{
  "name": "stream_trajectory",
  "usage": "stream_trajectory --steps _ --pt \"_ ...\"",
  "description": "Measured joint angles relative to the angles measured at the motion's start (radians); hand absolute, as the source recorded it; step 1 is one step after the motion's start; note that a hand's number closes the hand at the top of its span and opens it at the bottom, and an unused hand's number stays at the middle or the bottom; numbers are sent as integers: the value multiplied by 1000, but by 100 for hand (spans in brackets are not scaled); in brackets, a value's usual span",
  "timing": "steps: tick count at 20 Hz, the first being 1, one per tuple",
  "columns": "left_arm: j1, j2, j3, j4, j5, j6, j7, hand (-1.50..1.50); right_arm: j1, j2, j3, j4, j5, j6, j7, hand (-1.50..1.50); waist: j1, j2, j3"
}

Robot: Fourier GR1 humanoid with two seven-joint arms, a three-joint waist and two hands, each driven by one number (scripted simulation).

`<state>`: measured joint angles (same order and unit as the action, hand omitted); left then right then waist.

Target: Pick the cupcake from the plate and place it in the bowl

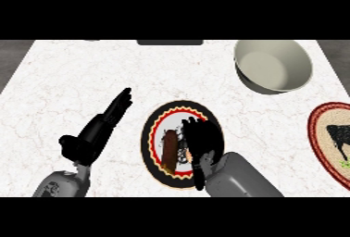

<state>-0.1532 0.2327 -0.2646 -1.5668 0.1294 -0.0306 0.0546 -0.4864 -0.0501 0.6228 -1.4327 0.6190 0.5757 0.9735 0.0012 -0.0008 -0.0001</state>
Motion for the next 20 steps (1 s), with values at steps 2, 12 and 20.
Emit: stream_trajectory --steps 2,12,20 --pt "4 -6 7 5 -9 -12 -10 0 4 16 -13 31 28 -2 -16 -150 1 0 0" --pt "38 -50 36 -16 -55 -45 -9 0 59 29 -52 87 131 -42 -139 150 2 1 0" --pt "11 -72 69 -3 -74 -71 13 0 5 44 -69 167 206 -131 -252 150 3 1 0"
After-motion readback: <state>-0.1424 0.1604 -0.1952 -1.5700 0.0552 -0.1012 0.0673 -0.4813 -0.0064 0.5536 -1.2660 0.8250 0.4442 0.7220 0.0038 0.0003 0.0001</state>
